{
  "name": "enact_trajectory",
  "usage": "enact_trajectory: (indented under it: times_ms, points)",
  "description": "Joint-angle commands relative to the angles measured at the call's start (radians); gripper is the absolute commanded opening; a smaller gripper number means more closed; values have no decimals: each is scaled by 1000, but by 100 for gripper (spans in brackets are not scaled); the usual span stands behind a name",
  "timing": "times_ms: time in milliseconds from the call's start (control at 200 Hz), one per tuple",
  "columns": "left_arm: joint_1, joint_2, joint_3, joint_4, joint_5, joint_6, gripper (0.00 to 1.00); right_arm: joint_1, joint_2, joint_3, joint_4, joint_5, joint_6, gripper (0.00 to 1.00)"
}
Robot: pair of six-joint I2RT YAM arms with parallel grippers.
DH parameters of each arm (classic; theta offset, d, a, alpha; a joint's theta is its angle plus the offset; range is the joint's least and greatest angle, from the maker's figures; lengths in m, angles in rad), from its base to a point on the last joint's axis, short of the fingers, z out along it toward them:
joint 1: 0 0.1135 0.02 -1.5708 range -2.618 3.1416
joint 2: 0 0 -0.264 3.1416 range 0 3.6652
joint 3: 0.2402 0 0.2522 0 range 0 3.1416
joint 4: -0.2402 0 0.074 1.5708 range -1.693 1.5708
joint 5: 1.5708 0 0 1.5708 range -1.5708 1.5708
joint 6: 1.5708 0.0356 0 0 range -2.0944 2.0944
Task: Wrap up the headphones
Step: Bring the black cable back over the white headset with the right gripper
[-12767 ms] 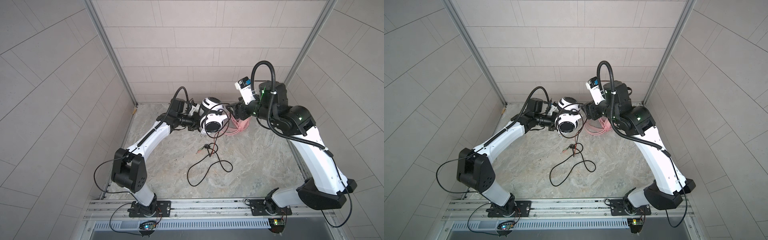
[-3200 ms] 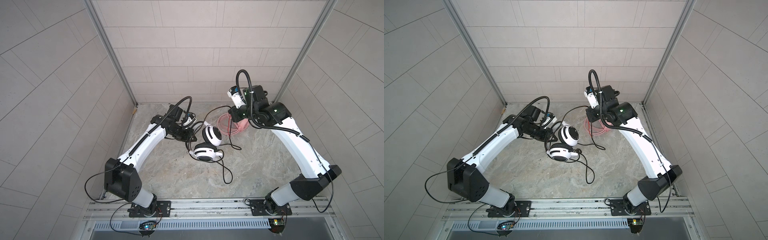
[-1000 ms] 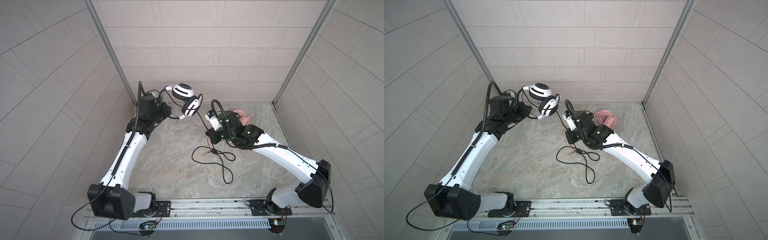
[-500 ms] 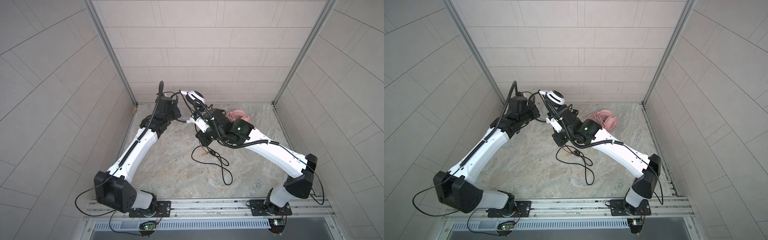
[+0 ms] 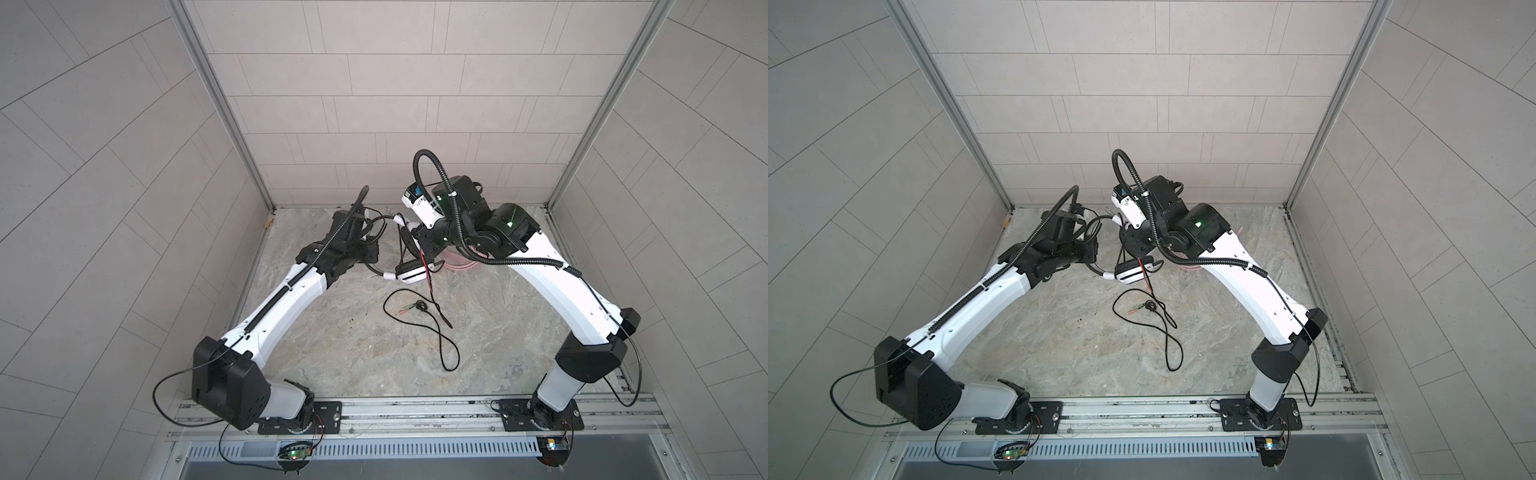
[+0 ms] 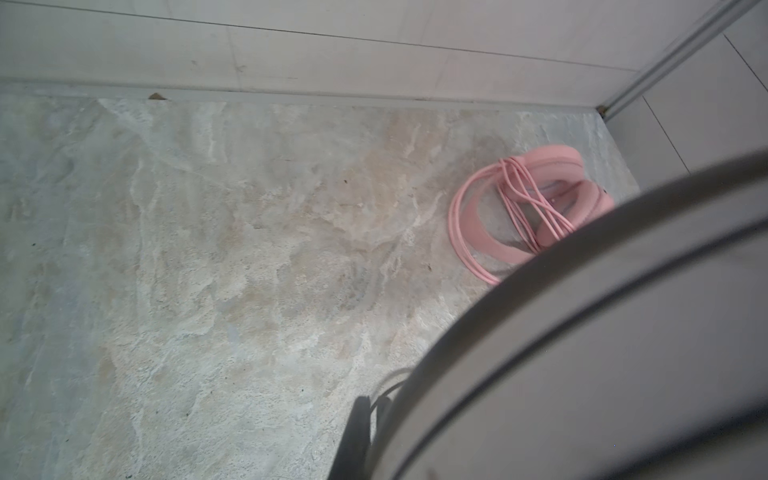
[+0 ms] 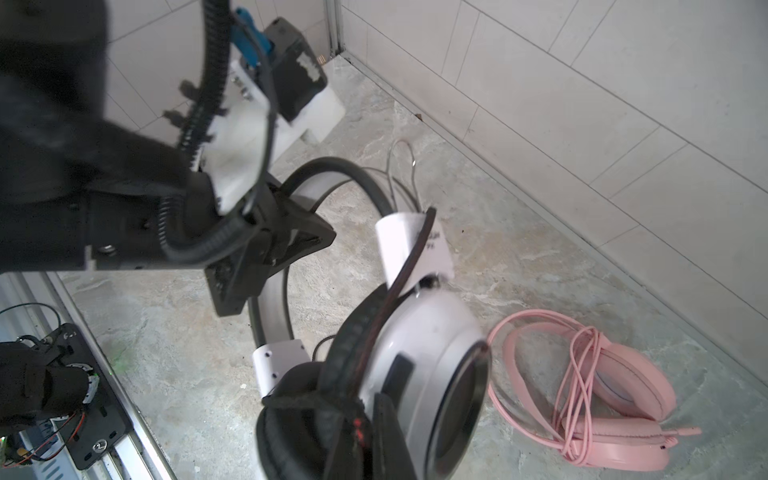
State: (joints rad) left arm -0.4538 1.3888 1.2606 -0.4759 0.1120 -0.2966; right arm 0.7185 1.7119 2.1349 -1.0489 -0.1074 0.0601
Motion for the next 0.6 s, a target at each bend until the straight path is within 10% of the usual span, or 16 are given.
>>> enact_trajectory:
  times_ms: [0, 590]
  points:
    - [-27, -56, -22, -26, 116, 109, 0, -62, -12, 49, 39, -32, -4, 0]
    - [-22, -168, -79, 84, 322, 59, 0, -218, -27, -29, 96, -129, -2, 0]
